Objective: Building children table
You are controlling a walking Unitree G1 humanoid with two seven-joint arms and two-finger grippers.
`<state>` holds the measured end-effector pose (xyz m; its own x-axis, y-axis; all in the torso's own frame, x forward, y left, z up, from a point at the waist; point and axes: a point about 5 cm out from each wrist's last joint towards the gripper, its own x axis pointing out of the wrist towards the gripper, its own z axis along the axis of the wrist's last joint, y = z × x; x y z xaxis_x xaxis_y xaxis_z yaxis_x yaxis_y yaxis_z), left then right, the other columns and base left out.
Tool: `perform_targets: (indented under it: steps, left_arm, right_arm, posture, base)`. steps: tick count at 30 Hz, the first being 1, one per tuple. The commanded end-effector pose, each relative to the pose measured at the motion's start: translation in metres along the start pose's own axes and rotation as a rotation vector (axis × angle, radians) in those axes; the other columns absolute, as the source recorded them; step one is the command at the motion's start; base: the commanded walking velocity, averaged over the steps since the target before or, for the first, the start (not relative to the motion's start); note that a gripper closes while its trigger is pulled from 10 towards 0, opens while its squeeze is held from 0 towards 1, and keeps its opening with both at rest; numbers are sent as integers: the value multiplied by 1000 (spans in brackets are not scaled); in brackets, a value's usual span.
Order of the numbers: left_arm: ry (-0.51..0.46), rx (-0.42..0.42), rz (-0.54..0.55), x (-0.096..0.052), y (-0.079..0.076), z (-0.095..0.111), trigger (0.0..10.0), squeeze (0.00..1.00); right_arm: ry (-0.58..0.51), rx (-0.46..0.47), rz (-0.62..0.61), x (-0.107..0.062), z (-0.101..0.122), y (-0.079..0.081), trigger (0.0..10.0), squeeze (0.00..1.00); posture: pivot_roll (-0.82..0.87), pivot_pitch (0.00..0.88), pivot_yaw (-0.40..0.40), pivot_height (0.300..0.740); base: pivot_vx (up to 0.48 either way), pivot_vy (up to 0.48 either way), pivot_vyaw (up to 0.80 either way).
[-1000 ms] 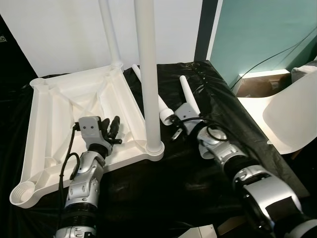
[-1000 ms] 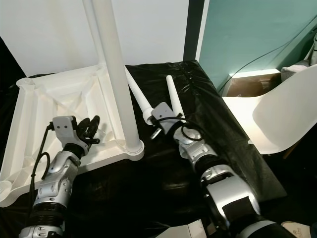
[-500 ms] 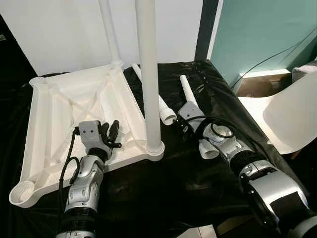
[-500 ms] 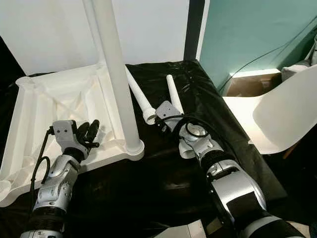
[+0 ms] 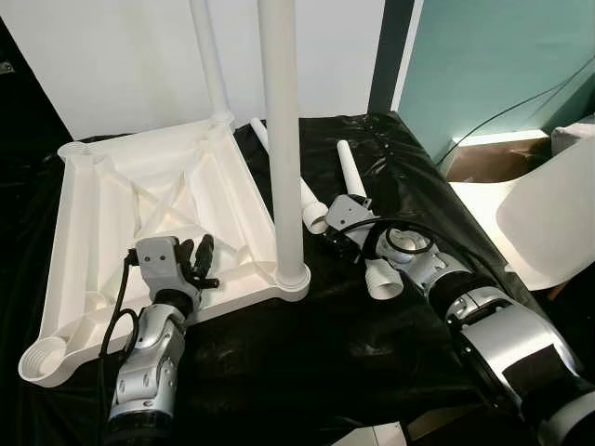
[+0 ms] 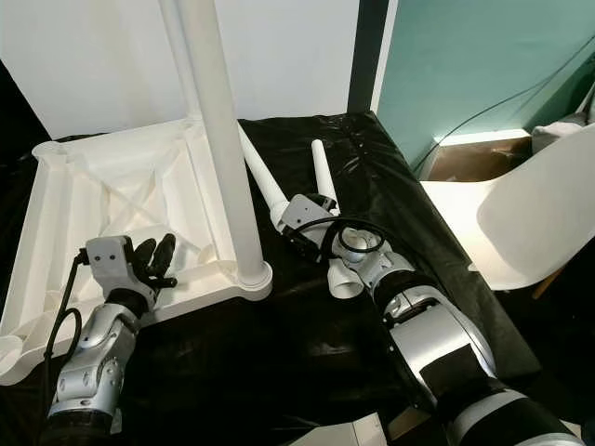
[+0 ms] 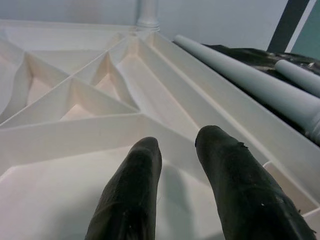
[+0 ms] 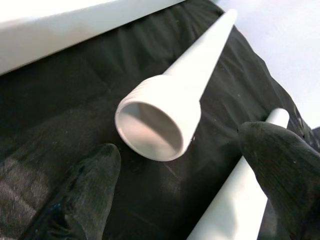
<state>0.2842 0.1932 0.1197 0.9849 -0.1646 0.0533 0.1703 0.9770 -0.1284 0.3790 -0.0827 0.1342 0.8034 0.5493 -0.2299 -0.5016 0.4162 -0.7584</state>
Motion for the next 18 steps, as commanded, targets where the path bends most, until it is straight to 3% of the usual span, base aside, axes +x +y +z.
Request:
perform_targets:
  steps: [1,18]
  left_arm:
    - [16,16,4,-2,1,-1,10000,0]
    - [45,37,18,-19,2,1,10000,0]
  right_arm:
    - [11,-31,4,1,1,-1,10000,0]
    - [97,-247,-30,2,-5,-11,10000,0]
  posture:
    - [166,7,-7,740]
    - [231,28,0,740]
  base:
    - [0,0,0]
    - [0,0,0]
